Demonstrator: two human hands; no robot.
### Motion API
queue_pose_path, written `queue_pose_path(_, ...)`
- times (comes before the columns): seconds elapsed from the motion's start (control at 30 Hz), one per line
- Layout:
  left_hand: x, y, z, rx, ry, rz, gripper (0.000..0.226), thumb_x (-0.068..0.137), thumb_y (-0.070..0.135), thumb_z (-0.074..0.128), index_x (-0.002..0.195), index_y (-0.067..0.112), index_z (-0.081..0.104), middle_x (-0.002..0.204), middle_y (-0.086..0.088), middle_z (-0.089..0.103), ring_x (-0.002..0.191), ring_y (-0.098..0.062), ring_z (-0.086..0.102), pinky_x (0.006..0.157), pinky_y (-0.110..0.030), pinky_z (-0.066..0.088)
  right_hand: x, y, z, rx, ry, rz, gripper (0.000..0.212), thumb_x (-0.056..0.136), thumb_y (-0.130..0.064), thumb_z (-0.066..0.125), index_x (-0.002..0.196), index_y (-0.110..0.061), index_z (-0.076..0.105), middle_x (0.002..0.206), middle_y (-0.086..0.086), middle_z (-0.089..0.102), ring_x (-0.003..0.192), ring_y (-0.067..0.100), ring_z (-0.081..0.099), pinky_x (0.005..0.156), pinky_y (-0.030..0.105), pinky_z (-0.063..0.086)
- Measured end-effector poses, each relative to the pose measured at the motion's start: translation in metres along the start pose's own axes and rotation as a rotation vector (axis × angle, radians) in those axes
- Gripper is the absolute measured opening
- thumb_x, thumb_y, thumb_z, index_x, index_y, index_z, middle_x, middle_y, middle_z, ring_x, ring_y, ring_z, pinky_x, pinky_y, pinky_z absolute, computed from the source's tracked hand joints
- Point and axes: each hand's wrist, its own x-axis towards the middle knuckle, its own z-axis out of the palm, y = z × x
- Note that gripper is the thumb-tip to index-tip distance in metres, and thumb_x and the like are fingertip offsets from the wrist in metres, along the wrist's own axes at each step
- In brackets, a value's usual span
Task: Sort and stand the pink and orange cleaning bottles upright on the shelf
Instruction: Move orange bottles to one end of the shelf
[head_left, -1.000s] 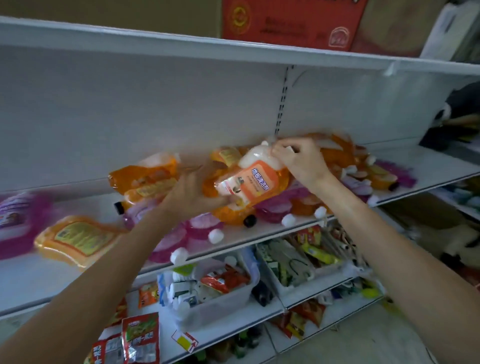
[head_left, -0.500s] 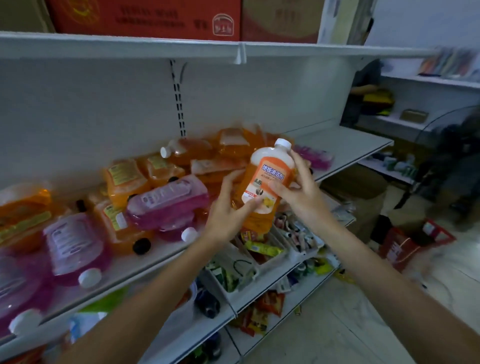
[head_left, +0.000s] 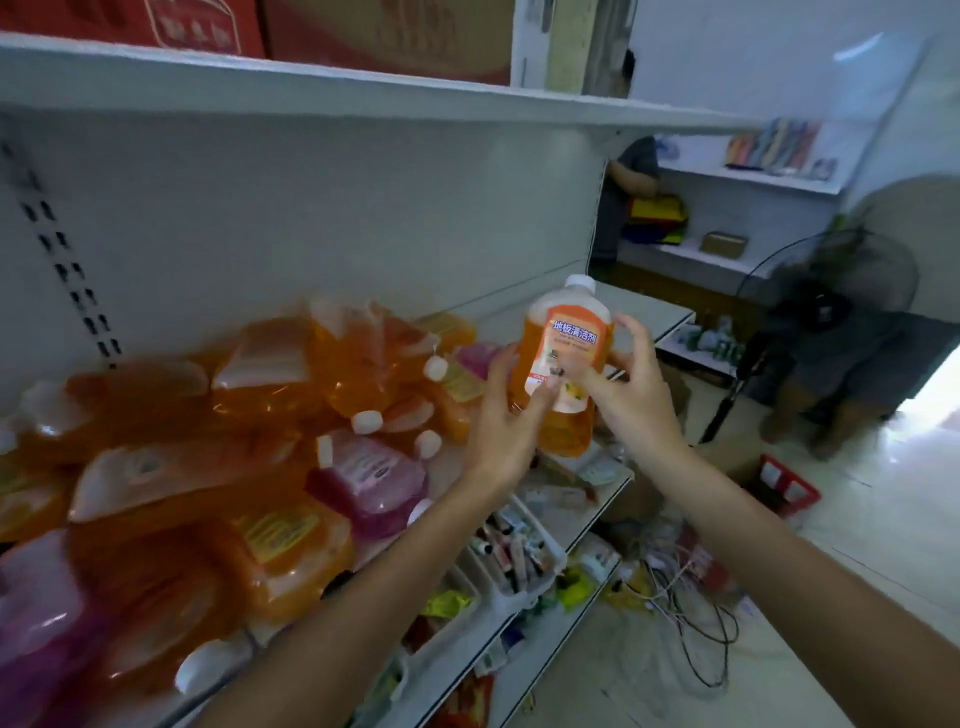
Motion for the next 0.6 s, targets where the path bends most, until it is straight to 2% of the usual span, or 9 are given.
queue_pose_path(0.07,0.032,-0.007,0.024,-0.003,-0.010,-0.002,0.048,0.091,0.036,0.056,0.135,0.028,0.038,0.121,0.012,0.056,0.101,0.006,0.057,0.082,-0.016,0.050,0.035,0.005,-0.014,-0.073,-0.020,0.016,0.067,0.081,-0.038,0.069,0.136,-0.038,0.029,0.105,-0.017,0.047,0.095,0.001,0.050,0.072,0.021,0.047)
queue_pose_path(0.1,0.046,-0.011,0.034,0.015,-0.012,-0.004,0.049,0.091,0.037,0.054,0.137,0.028,0.037,0.121,0.011,0.055,0.101,0.003,0.056,0.082,-0.015,0.050,0.052,0.009,-0.021,-0.093,-0.030,0.032,0.071,0.080,-0.039,0.070,0.137,-0.038,0.028,0.107,-0.015,0.048,0.099,0.006,0.051,0.078,0.027,0.050)
queue_pose_path(0.17,0.069,-0.019,0.051,0.071,-0.039,-0.008,0.046,0.094,0.037,0.049,0.137,0.028,0.036,0.111,0.015,0.052,0.096,0.001,0.054,0.072,-0.006,0.045,0.081,0.022,-0.033,-0.106,-0.040,0.079,0.078,0.077,-0.041,0.073,0.140,-0.037,0.027,0.114,-0.009,0.049,0.108,0.016,0.054,0.088,0.042,0.052)
queue_pose_path(0.27,0.095,-0.032,0.068,0.113,-0.108,-0.039,0.047,0.094,0.035,0.048,0.138,0.025,0.033,0.109,0.009,0.052,0.096,-0.007,0.056,0.067,-0.007,0.046,0.116,0.045,-0.048,-0.073,-0.028,0.131,0.075,0.078,-0.033,0.074,0.138,-0.037,0.030,0.123,-0.002,0.050,0.113,0.023,0.054,0.092,0.047,0.050)
queue_pose_path(0.33,0.113,-0.043,0.081,0.116,-0.157,-0.077,0.051,0.091,0.034,0.055,0.136,0.026,0.032,0.113,0.003,0.054,0.102,-0.015,0.058,0.075,-0.019,0.052,0.135,0.060,-0.056,-0.047,-0.021,0.149,0.072,0.078,-0.030,0.074,0.136,-0.039,0.032,0.127,0.002,0.051,0.112,0.024,0.054,0.090,0.046,0.051)
queue_pose_path(0.4,0.131,-0.052,0.094,0.136,-0.223,-0.106,0.064,0.084,0.034,0.066,0.136,0.028,0.030,0.115,0.002,0.055,0.106,-0.017,0.058,0.083,-0.028,0.052,0.155,0.073,-0.065,-0.003,-0.011,0.160,0.070,0.079,-0.025,0.074,0.135,-0.038,0.034,0.126,0.003,0.051,0.109,0.022,0.055,0.082,0.038,0.053)
queue_pose_path(0.5,0.155,-0.059,0.114,0.175,-0.320,-0.102,0.073,0.078,0.023,0.073,0.134,0.032,0.026,0.113,0.012,0.050,0.101,-0.005,0.054,0.074,-0.011,0.047,0.194,0.093,-0.079,-0.004,-0.041,0.145,0.069,0.080,-0.024,0.072,0.136,-0.036,0.034,0.128,0.002,0.051,0.101,0.016,0.056,0.070,0.025,0.051)
queue_pose_path(0.6,0.182,-0.076,0.134,0.203,-0.315,-0.072,0.068,0.081,0.019,0.070,0.128,0.036,0.023,0.110,0.019,0.049,0.090,0.009,0.053,0.068,0.000,0.043,0.242,0.111,-0.088,-0.073,-0.153,0.133,0.069,0.081,-0.030,0.071,0.137,-0.034,0.032,0.130,-0.003,0.047,0.097,0.010,0.053,0.067,0.021,0.044)
